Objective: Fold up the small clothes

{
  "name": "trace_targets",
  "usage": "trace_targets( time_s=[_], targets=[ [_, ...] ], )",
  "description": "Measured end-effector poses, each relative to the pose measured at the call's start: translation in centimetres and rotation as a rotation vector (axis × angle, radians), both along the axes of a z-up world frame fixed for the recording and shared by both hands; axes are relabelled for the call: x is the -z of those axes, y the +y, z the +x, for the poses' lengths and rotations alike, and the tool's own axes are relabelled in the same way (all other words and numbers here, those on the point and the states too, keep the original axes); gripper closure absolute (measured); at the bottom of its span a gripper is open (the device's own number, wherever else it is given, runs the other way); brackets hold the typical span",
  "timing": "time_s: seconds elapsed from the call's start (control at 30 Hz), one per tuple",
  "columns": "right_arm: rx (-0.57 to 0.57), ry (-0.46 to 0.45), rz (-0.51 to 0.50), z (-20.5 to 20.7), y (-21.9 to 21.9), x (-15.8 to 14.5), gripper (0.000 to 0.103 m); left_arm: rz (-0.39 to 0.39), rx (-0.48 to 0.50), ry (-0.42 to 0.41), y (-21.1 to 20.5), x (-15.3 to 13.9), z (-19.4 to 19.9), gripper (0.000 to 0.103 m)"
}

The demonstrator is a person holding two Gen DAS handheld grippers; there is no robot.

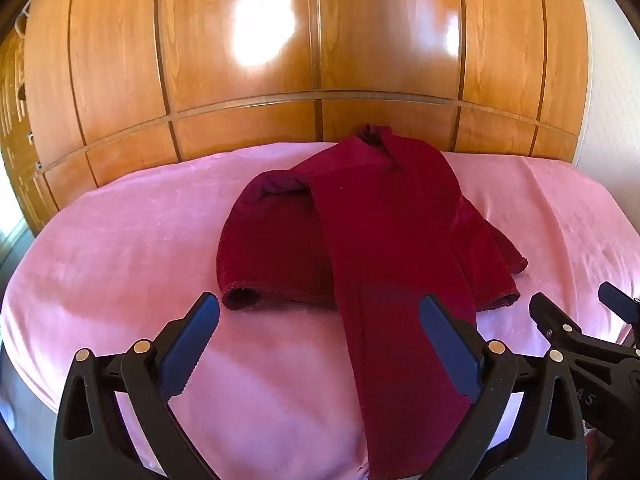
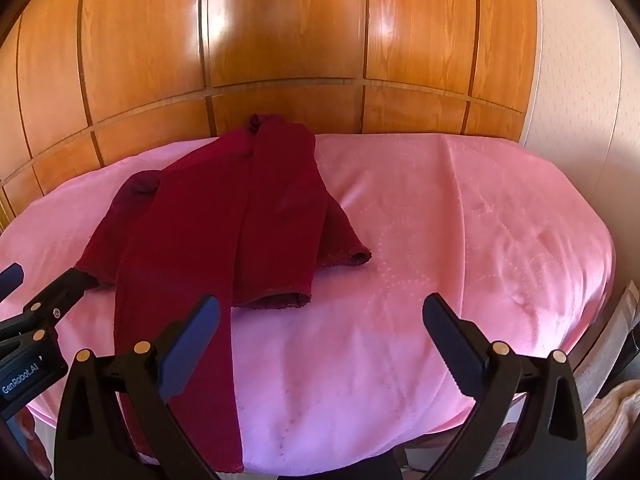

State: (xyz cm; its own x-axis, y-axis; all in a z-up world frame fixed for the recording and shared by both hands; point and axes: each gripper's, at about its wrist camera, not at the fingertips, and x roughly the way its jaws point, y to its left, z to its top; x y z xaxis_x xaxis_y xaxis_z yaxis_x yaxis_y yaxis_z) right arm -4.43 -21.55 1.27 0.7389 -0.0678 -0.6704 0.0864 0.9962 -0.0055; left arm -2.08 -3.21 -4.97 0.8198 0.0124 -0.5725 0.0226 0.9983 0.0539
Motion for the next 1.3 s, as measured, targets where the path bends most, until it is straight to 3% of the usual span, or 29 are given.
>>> trace_targets(
  time_s=[0.5, 1.3],
  targets=[
    [0.016, -0.005, 0.02, 0.1, -0.6, -0.2, 0.002, 0.012, 0.03, 0.034, 0.5, -2.8, 2.0, 0.004],
    [0.032, -0.009, 0.021, -0.1, -0.9, -0.9, 0.002, 0.028, 0.096, 0.022, 0.0, -3.4, 1.7, 0.004]
  ],
)
